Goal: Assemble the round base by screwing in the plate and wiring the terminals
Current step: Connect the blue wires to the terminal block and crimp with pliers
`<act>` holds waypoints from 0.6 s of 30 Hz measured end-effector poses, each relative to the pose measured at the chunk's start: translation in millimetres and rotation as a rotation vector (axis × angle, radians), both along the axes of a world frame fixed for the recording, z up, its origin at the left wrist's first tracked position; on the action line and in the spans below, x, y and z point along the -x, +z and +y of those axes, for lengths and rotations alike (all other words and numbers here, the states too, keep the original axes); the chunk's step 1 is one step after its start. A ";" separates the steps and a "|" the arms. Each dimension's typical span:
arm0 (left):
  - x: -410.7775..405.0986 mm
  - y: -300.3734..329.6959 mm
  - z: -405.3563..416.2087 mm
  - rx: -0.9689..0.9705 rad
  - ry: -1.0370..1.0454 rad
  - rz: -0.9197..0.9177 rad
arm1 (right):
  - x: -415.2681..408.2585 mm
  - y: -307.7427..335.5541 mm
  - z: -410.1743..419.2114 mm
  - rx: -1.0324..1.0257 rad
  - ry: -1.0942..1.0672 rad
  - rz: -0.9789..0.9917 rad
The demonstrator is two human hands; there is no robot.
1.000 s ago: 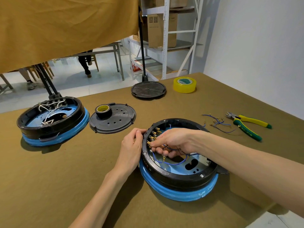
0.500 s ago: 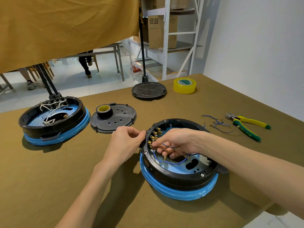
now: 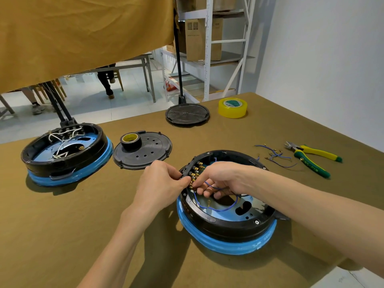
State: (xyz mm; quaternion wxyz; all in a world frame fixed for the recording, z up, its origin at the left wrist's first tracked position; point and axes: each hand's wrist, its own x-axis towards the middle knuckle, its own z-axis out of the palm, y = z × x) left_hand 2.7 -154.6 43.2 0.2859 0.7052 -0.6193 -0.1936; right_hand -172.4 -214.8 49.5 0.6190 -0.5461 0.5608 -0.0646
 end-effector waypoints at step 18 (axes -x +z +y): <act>-2.8 0.8 -3.4 -0.020 -0.005 -0.057 | 3.9 2.8 6.0 0.054 0.064 -0.035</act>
